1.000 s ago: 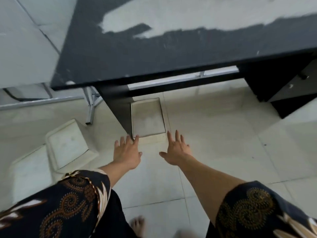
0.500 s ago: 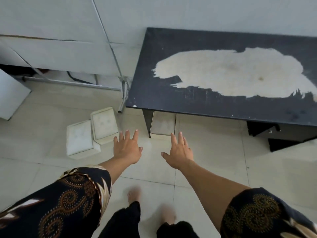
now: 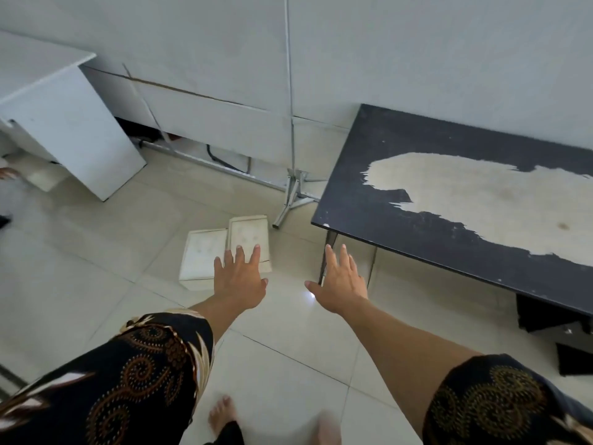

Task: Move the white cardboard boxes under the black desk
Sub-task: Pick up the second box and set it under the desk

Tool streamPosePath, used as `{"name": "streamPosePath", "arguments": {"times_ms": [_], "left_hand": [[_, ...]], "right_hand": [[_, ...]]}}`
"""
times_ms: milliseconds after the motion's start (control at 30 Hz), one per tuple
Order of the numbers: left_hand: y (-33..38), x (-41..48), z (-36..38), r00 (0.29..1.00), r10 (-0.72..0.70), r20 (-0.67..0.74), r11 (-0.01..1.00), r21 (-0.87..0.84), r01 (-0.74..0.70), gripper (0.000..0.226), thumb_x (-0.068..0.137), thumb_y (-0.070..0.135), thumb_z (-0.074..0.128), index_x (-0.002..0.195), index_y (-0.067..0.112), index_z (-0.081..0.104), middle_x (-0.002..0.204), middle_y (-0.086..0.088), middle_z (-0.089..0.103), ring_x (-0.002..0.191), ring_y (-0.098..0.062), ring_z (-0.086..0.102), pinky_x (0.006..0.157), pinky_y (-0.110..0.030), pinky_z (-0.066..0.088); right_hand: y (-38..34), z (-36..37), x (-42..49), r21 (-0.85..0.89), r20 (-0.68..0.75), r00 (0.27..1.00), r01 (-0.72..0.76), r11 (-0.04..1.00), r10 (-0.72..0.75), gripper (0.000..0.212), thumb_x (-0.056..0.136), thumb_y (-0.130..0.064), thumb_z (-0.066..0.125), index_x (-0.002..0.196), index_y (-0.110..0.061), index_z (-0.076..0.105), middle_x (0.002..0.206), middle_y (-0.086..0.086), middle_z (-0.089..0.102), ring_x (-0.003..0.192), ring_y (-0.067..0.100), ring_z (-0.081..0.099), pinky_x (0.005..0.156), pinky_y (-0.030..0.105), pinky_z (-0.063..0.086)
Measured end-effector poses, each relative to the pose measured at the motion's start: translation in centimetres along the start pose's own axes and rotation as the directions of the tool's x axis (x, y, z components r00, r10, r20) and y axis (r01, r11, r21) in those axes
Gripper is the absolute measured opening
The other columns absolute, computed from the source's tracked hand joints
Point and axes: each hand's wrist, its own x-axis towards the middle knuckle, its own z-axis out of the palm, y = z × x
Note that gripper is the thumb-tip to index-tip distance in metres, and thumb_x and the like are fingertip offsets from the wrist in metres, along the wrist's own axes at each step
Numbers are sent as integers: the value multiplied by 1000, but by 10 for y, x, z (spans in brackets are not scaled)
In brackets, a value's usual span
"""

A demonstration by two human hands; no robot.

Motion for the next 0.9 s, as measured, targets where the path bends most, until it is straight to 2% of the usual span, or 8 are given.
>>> {"name": "streamPosePath", "arguments": {"times_ms": [167,467,600,900], "left_hand": [[-63,12,2,999,-45,2,998,-42,45,78,100,54,37,158,25,-6,166,-13,5,152,-38,3,121,-52,9],[-234,43,23,977,-179,119,979,-76,188,78,100,53,36,157,26,-10,167,-13,3,152,-38,3,121,-51,8],[-302,56,24,966,-224,130,969,-78,235,78,100,53,35,158,25,-10,167,-14,3,152,-38,3,121,-52,9],[-366,113,18,958,-253,133,955,-126,269,78,100,51,37,158,26,-10,166,-14,3,152,-38,3,121,-51,8]], "right_hand": [[-61,8,25,-47,13,999,35,998,-34,97,92,-58,58,160,-24,-1,169,6,-10,156,28,2,119,52,29],[-230,55,75,-37,25,996,84,996,-83,98,90,-59,60,160,-26,0,169,5,-8,156,28,4,118,51,30],[-295,76,89,-35,52,992,119,992,-117,98,90,-60,58,160,-25,-1,169,5,-8,156,27,3,118,49,30],[-367,94,151,-74,124,982,154,985,-144,97,91,-59,58,160,-25,-1,169,5,-9,156,28,1,119,51,27]]}}
